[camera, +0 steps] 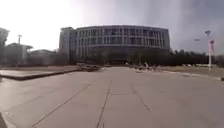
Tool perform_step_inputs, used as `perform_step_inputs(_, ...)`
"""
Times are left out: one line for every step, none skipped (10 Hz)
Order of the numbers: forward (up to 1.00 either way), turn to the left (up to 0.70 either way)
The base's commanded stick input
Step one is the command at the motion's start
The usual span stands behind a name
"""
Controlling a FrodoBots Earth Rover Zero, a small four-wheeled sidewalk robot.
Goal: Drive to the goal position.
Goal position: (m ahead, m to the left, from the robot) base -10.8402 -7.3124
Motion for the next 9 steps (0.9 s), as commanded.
perform_step_inputs(1.00, 0.00)
perform_step_inputs(1.00, 0.34)
perform_step_inputs(1.00, 0.36)
perform_step_inputs(1.00, 0.18)
perform_step_inputs(1.00, 0.00)
perform_step_inputs(1.00, 0.00)
perform_step_inputs(1.00, 0.14)
perform_step_inputs(1.00, 0.38)
perform_step_inputs(1.00, 0.17)
